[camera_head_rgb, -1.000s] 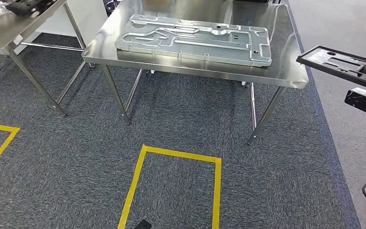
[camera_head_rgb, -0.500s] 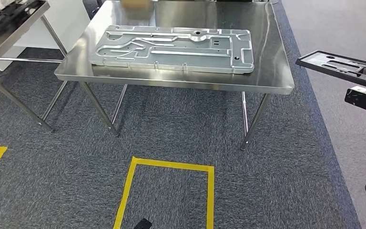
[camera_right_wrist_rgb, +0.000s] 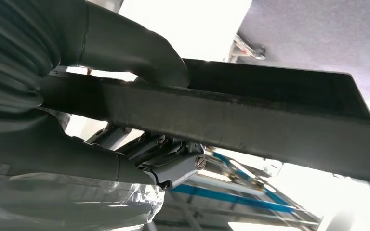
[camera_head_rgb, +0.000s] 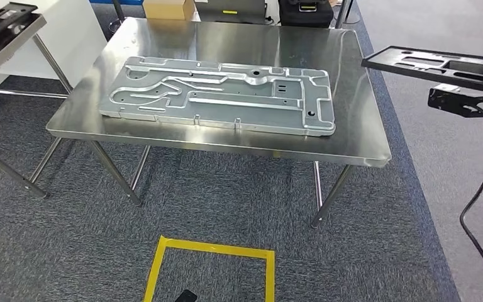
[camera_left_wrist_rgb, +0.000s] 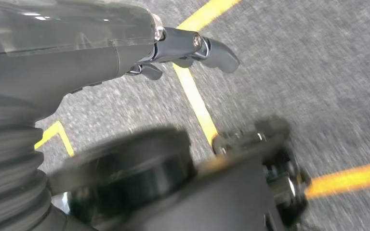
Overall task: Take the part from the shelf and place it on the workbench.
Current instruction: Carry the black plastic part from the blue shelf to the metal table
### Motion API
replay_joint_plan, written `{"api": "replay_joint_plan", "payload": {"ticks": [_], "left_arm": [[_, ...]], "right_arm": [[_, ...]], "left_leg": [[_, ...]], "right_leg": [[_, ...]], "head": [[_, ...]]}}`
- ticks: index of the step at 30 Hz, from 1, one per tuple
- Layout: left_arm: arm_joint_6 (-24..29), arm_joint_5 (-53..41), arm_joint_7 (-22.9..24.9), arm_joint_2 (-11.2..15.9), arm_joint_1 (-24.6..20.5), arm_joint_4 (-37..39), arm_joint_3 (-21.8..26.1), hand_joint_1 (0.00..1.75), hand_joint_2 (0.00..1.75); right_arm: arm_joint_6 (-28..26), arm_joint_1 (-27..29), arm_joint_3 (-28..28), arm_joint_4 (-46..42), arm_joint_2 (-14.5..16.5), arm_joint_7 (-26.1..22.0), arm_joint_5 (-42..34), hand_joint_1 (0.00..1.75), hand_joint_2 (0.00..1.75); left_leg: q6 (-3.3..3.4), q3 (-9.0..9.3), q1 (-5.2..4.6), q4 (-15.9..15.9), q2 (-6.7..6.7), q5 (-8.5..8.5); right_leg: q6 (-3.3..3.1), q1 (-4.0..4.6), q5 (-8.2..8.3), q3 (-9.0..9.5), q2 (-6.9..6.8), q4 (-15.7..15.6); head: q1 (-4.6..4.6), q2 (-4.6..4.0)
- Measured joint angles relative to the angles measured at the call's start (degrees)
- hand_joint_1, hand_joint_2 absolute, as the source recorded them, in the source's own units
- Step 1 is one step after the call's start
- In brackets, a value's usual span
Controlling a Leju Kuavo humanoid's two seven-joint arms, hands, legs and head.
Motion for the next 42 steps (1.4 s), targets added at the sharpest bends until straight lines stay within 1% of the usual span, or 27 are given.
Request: {"api": "replay_joint_plan", "payload": {"ticks": [1,2,4,5,6,8,9,10,11,13,14,15,16,17,18,19,20,21,23,24,25,28,29,33,36,38,42], "left_arm": [[0.03,0.15,-0.09,-0.04,0.10,0.00,0.00,0.00,1.75],[0.05,0.33,-0.18,-0.08,0.17,0.00,0.00,0.00,1.75],[0.14,0.62,-0.38,-0.09,0.28,0.00,0.01,0.00,1.75],[0.26,0.69,-0.54,-0.10,0.29,0.00,0.01,0.00,1.75],[0.43,0.75,-0.69,-0.09,0.25,0.00,0.01,0.00,1.75],[0.83,0.99,-0.82,-0.04,-0.03,0.00,0.01,0.00,1.75],[1.00,1.23,-0.76,-0.01,-0.18,0.00,0.01,0.00,1.75],[1.10,1.46,-0.66,0.00,-0.26,0.00,0.01,0.00,1.75],[1.15,1.67,-0.56,0.01,-0.24,0.00,0.01,0.00,1.75],[1.17,1.86,-0.51,0.01,0.01,0.00,0.03,0.00,1.75],[1.20,1.88,-0.52,0.01,0.15,0.00,0.06,0.00,1.75],[1.26,1.90,-0.54,0.02,0.23,0.00,0.09,0.00,1.75],[1.35,1.90,-0.55,0.02,0.27,0.00,0.12,0.00,1.75],[1.48,1.90,-0.55,0.02,0.33,0.00,0.14,0.00,1.75],[1.62,1.92,-0.55,0.03,0.48,0.00,0.14,0.00,1.75],[1.75,2.04,-0.56,0.04,0.62,0.00,0.15,0.00,1.75],[1.85,2.23,-0.61,0.06,0.73,0.00,0.17,0.00,1.75],[1.95,2.46,-0.67,0.07,0.78,0.00,0.20,0.00,1.75],[2.10,2.73,-0.76,0.06,0.69,0.00,0.25,0.00,1.75],[2.21,2.70,-0.68,0.05,0.65,0.00,0.26,0.00,1.75],[2.28,2.61,-0.51,0.04,0.58,0.00,0.26,0.00,1.75],[2.37,2.51,0.21,-0.04,0.31,0.00,0.24,0.00,1.75],[2.35,2.51,0.34,-0.06,0.22,0.00,0.23,0.00,1.75],[2.29,2.52,0.42,-0.11,-0.14,0.00,0.21,0.00,1.75],[2.29,2.59,0.42,-0.10,-0.06,0.00,0.20,0.00,1.75],[2.36,2.72,0.42,-0.08,0.10,0.00,0.19,0.00,1.75],[2.63,2.92,0.49,0.03,0.13,0.00,0.21,0.00,1.75]], "right_arm": [[0.03,-0.09,0.24,0.34,0.42,0.01,0.00,1.75,1.75],[0.04,-0.22,0.46,0.65,0.77,0.02,0.00,1.75,1.75],[0.04,-0.76,0.81,1.15,1.28,0.03,-0.07,1.75,1.75],[0.05,-1.19,0.95,1.35,1.50,0.04,-0.14,1.75,1.75],[0.04,-1.79,1.06,1.48,1.73,0.04,-0.25,1.75,1.75],[-0.05,-3.07,1.18,1.54,2.07,-0.03,-0.69,1.75,1.75],[-0.14,-3.53,1.21,1.55,2.20,-0.19,-1.03,1.75,1.75],[-0.19,-3.73,1.21,1.58,2.24,-0.41,-1.41,1.75,1.75],[-0.21,-3.70,1.23,1.63,2.26,-0.68,-1.75,1.75,1.75],[-0.14,-3.30,1.29,1.74,2.23,-1.23,-2.22,1.75,1.75],[-0.10,-3.09,1.32,1.78,2.22,-1.47,-2.37,1.75,1.75],[-0.07,-2.89,1.35,1.79,2.19,-1.68,-2.57,1.75,1.75],[-0.05,-2.72,1.36,1.79,2.15,-1.88,-2.81,1.75,1.75],[-0.05,-2.57,1.37,1.80,2.11,-2.06,-3.06,1.75,1.75],[-0.06,-2.38,1.37,1.82,2.06,-2.23,-3.33,1.75,1.75],[-0.11,-2.16,1.37,1.86,2.04,-2.34,-3.59,1.75,1.75],[-0.21,-1.89,1.38,1.92,2.03,-2.31,-3.84,1.75,1.75],[-0.42,-1.48,1.39,1.99,2.02,-2.06,-4.08,1.75,1.75],[-1.44,-0.48,1.38,2.17,2.18,-1.09,-4.56,1.75,1.75],[-2.28,0.09,1.37,2.30,2.42,-0.60,-4.84,1.75,1.75],[-3.23,0.59,1.35,2.46,2.85,-0.27,-5.13,1.75,1.75],[-6.51,2.73,1.20,3.19,5.49,0.73,-5.61,1.75,1.75],[-7.51,3.75,1.17,3.47,6.85,1.41,-5.43,1.75,1.75],[-9.02,7.39,1.26,4.25,11.85,3.07,-4.64,1.75,1.75],[-9.06,8.50,1.28,4.68,13.43,2.81,-4.56,1.75,1.75],[-9.04,8.79,1.29,4.97,14.38,2.45,-4.23,1.75,1.75],[-8.97,10.05,1.44,5.53,18.54,3.24,-2.25,1.75,1.75]], "left_leg": [[-0.16,1.25,0.09,0.00,-0.07,-0.98],[-0.34,2.34,0.15,0.01,-0.11,-1.98],[-0.82,4.20,-0.02,0.31,-0.18,-3.94],[-1.17,4.84,-0.14,0.28,-0.18,-4.82],[-1.53,5.30,-0.28,0.67,-0.15,-5.21],[-2.22,4.80,-0.39,2.45,0.02,-4.78],[-2.54,3.63,-0.34,4.83,0.13,-4.19],[-2.85,1.75,-0.18,7.82,0.22,-4.16],[-3.17,-0.64,0.10,11.35,0.30,-4.96],[-3.77,-5.56,0.71,17.14,0.43,-8.72],[-4.03,-7.31,0.99,18.19,0.49,-10.46],[-4.20,-8.31,1.24,17.58,0.54,-10.94],[-4.31,-8.56,1.46,15.31,0.60,-9.70],[-4.38,-8.22,1.63,11.78,0.65,-6.72],[-4.38,-7.79,1.73,7.90,0.72,-2.73],[-4.34,-7.40,1.72,4.84,0.80,0.30],[-4.19,-7.17,1.62,3.00,0.82,2.45],[-3.95,-7.15,1.45,2.35,0.81,3.31],[-3.28,-6.80,1.37,2.24,0.71,3.29],[-3.00,-6.61,1.36,2.00,0.65,3.30],[-2.89,-6.31,1.36,1.83,0.59,3.26],[-3.03,-5.80,1.05,1.81,0.34,2.94],[-3.00,-5.70,1.03,1.83,0.32,2.83],[-2.63,-5.74,0.85,2.00,0.30,2.41],[-2.45,-6.08,0.70,2.19,-0.15,2.35],[-2.40,-6.14,0.67,2.22,-0.25,2.31],[-2.41,-5.98,0.68,2.20,0.04,2.22]], "right_leg": [[0.11,-0.11,0.01,-0.86,-0.17,-2.59],[0.14,-0.19,2.71,-1.28,-0.45,-6.10],[-0.21,-0.09,13.36,-1.13,-1.21,-12.80],[-0.62,0.05,17.68,-0.88,-1.37,-14.57],[-1.13,0.08,19.90,-0.69,-1.38,-15.25],[-2.12,-0.13,19.84,-0.20,-0.99,-15.17],[-2.49,-0.30,19.56,0.11,-0.88,-15.32],[-2.77,-0.38,19.26,0.48,-0.73,-15.42],[-2.93,-0.39,18.88,0.80,-0.59,-15.50],[-2.99,-0.46,17.91,1.53,-0.28,-15.50],[-2.89,-0.53,17.38,2.01,-0.13,-15.49],[-2.73,-0.62,16.82,2.59,-0.02,-15.46],[-2.54,-0.73,16.23,3.28,0.06,-15.43],[-2.32,-0.82,15.64,3.99,0.08,-15.40],[-2.06,-0.87,15.10,4.63,0.09,-15.36],[-1.74,-0.87,14.64,5.09,0.15,-15.35],[-1.37,-0.83,14.27,5.35,0.22,-15.36],[-0.95,-0.79,13.99,5.47,0.28,-15.41],[-0.12,-0.86,13.57,5.64,0.30,-15.64],[0.14,-0.91,13.33,5.68,0.16,-15.33],[0.10,-0.91,13.68,5.56,0.07,-15.02],[-0.92,-0.78,14.68,5.68,-0.13,-14.41],[-1.06,-0.78,14.55,5.93,-0.16,-14.52],[-0.92,-0.86,13.88,6.50,-0.33,-15.47],[-0.47,-1.07,12.81,7.25,-0.63,-16.66],[-0.17,-1.12,12.67,7.43,-0.73,-16.89],[-0.09,-1.09,12.67,7.46,-0.43,-16.89]], "head": [[0.01,0.00],[0.00,-0.01],[0.00,-0.01],[0.02,-0.01],[0.02,-0.01],[0.01,0.00],[-0.02,0.01],[-0.03,0.00],[-0.02,0.00],[-0.03,0.00],[-0.02,-0.01],[-0.03,-0.01],[-0.02,-0.01],[-0.02,-0.01],[-0.02,-0.01],[-0.03,-0.01],[-0.02,-0.01],[-0.02,-0.01],[-0.01,0.00],[-0.01,0.00],[-0.01,0.01],[0.04,0.00],[0.05,0.00],[0.05,-0.01],[0.05,-0.01],[0.04,-0.01],[0.03,-0.01]]}}
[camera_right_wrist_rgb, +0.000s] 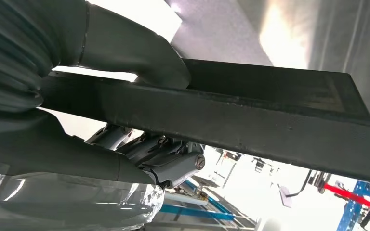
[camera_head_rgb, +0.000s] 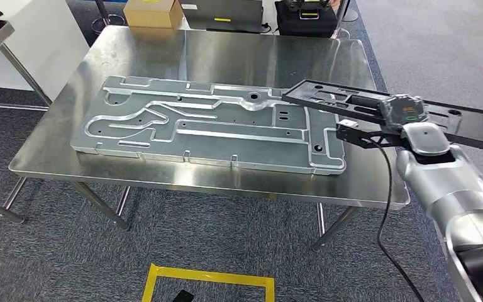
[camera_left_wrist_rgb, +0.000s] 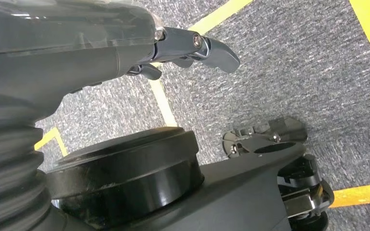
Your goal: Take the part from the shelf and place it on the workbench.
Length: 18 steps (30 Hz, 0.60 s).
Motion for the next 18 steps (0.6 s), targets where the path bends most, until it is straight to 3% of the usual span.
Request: {"api": "replay_joint_plan", "payload": {"ticks": [9,18], "left_arm": [[0.53,1.48,0.58,0.26,0.72,0.00,0.05,0.00,1.75],[0.86,1.95,0.43,0.26,0.87,0.00,0.16,0.00,1.75]], "right_arm": [[0.72,2.39,1.78,0.77,9.16,-0.35,2.70,1.75,1.75],[0.85,2.93,2.55,0.98,11.65,-0.50,3.24,1.75,1.75]], "left_leg": [[-0.08,0.17,0.18,-0.10,0.04,-0.02],[-0.10,0.17,0.17,-0.12,0.04,-0.03]], "right_leg": [[0.12,0.21,-0.17,0.00,-0.10,0.16],[0.05,0.19,-0.22,0.01,-0.08,0.19]], "head": [[0.00,0.00],[0.00,0.00]]}}
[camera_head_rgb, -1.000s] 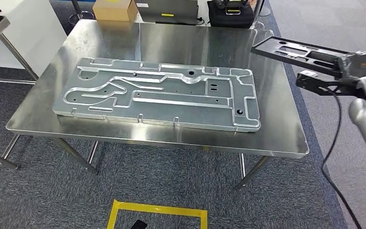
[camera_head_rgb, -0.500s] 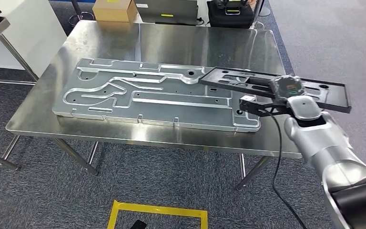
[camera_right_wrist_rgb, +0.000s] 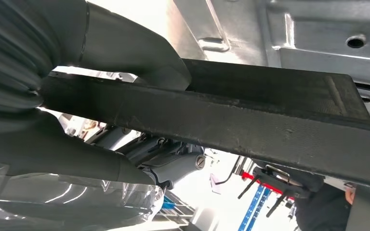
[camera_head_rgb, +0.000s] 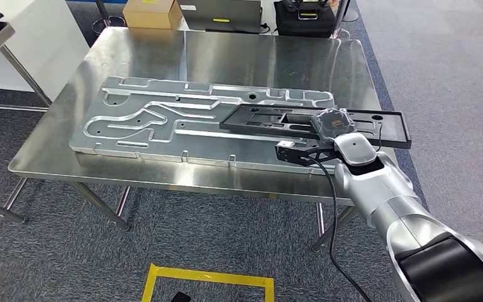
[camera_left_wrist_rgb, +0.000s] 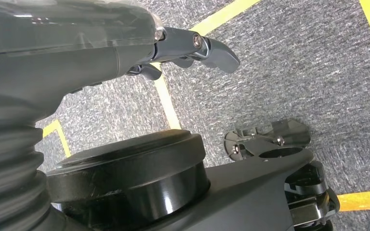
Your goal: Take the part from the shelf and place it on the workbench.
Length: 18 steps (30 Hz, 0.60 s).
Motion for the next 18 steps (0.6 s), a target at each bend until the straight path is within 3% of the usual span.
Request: {"api": "replay_joint_plan", "payload": {"ticks": [18], "left_arm": [[-0.28,1.03,-1.21,0.09,0.27,0.00,0.20,0.00,1.75]], "right_arm": [[2.96,-3.39,1.09,-0.51,1.74,-2.08,3.05,1.75,1.75]], "left_leg": [[0.00,0.03,0.00,0.00,-0.01,0.00]], "right_leg": [[0.00,0.00,0.00,0.00,-0.01,0.02]], "head": [[0.00,0.00]]}}
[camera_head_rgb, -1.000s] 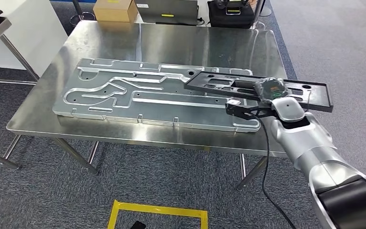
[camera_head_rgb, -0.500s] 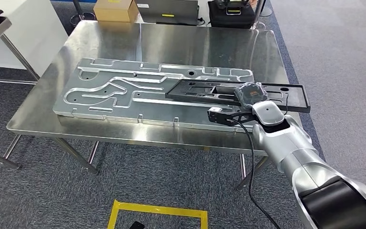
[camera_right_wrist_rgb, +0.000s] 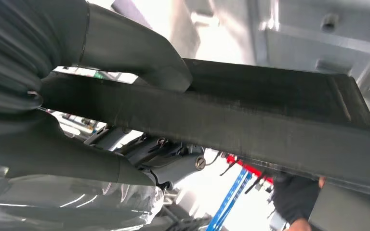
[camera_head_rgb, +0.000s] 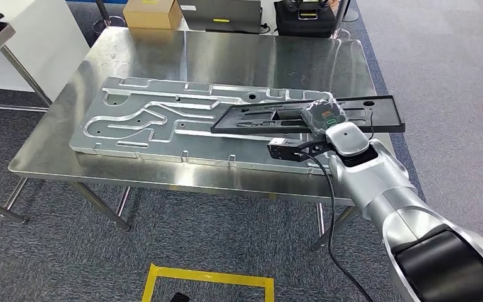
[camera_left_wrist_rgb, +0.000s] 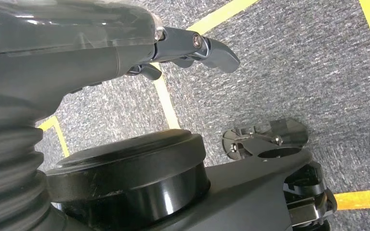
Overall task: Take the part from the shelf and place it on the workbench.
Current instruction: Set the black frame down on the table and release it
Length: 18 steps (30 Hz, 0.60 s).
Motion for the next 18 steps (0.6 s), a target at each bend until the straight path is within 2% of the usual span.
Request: {"api": "replay_joint_plan", "payload": {"ticks": [7,18], "left_arm": [[0.31,0.39,-0.09,0.10,0.05,0.00,0.05,0.00,1.75],[0.46,1.20,-0.27,0.19,0.06,0.00,0.10,0.00,1.75]], "right_arm": [[-0.73,-4.34,0.00,-1.12,0.44,-0.45,0.04,1.75,1.75],[-0.55,-4.83,0.00,-1.28,3.16,-0.80,1.12,1.75,1.75]], "left_leg": [[-0.03,-0.04,0.00,0.00,0.00,-0.03],[-0.11,-0.15,0.01,-0.02,-0.04,-0.11]], "right_leg": [[0.00,0.00,0.00,0.00,0.00,-0.01],[-0.05,0.00,-0.07,-0.09,0.01,-0.04]], "head": [[0.00,0.00],[0.00,0.00]]}}
